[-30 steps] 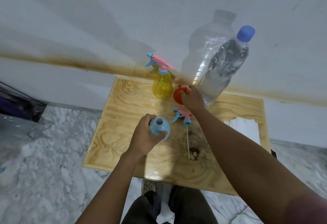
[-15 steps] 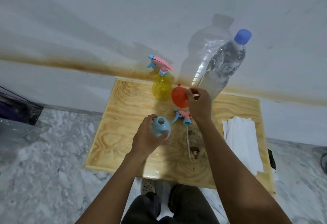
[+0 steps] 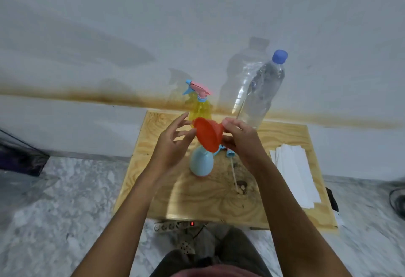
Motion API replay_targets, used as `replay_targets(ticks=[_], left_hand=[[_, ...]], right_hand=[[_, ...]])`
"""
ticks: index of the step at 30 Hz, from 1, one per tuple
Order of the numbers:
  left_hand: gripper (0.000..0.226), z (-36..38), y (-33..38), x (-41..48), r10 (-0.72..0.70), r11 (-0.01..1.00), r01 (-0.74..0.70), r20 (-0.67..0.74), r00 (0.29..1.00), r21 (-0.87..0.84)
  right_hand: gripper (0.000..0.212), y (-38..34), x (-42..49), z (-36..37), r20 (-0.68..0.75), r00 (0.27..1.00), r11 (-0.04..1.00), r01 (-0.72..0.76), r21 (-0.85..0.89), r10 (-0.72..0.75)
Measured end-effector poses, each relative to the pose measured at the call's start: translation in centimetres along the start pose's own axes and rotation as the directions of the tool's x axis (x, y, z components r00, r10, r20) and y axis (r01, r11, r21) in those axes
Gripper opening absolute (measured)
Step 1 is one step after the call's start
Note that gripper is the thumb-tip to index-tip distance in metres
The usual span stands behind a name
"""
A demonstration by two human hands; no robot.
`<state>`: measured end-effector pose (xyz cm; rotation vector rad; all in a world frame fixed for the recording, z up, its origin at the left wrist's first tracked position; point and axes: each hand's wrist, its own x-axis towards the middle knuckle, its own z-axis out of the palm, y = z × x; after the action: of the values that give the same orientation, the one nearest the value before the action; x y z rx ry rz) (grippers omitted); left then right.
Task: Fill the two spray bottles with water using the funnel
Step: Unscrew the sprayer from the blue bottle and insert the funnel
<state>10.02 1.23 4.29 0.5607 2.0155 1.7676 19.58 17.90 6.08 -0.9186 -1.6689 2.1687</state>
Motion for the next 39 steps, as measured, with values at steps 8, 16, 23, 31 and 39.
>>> replay_targets(ticks=[8,16,23,31,39], left_hand=[[0.014,-1.4,2.0,-0.3,0.027,0.999,-0.029,-0.06,0.998,-0.039],[0.014,-0.7,0.1,0.2,-0.071,0.99,0.084,-0.111,0.991,0.116],[0.024,0.2,-1.4,0.8,-0.087,0.981,0.105,-0.114,0.99,0.165],[0.025,0.4,-2.5,1.2,-0.111,0.961,0.134,-0.107,0.988,0.24],[0.019,0.5,-0.9,1.7,-0.067,0.979,0.088,-0.122,0.99,0.181]], right_hand=[[0.036,0.4,-1.6,2.0,0.054,0.997,0.998,-0.063,0.009,0.063],[0.033,1.6,-2.4,0.6,0.121,0.987,0.948,0.14,-0.287,-0.11],[0.03,3.6,-0.9,0.9,0.019,0.995,0.934,0.101,-0.343,-0.101],[0.032,4.6,0.2,1.1,-0.002,0.998,0.906,0.054,-0.419,-0.06],[0.025,2.7,-0.1,1.0,-0.031,0.986,0.908,0.138,-0.395,-0.163]])
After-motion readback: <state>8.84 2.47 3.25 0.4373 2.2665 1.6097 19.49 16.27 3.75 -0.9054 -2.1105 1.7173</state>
